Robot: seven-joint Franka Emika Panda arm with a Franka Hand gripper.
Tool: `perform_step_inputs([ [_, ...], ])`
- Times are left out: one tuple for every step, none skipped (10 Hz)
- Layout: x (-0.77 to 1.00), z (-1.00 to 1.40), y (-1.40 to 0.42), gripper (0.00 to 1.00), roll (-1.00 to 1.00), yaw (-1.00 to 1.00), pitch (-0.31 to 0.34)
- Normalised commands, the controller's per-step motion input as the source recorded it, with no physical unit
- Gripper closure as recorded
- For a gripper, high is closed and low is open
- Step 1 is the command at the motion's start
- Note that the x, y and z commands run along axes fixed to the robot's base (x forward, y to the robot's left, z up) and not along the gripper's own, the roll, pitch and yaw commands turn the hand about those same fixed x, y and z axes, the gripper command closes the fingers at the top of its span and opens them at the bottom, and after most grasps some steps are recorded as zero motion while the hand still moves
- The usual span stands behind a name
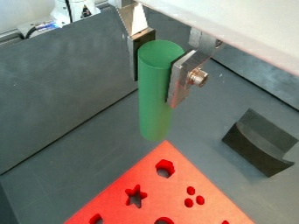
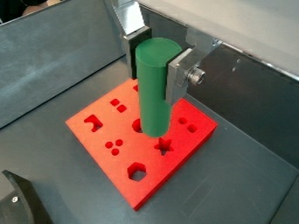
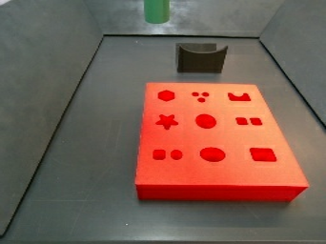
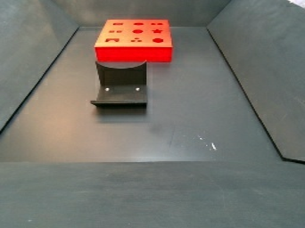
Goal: Insert the round object.
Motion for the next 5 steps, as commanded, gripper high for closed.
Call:
perform_step_inputs([
  [0.1, -0.23, -0.09, 1.0, 0.0, 0.0, -0.074],
  [0.61, -0.43, -0.13, 1.0, -0.02, -0.04, 0.034],
  [0.81, -0.41, -0.1, 1.0, 0.0, -0.05, 0.25],
  [0.82, -0.29, -0.16, 1.0, 0.0, -0.01, 0.244],
  [0.78, -0.34, -0.26, 1.0, 0.09, 0.05, 0.091],
])
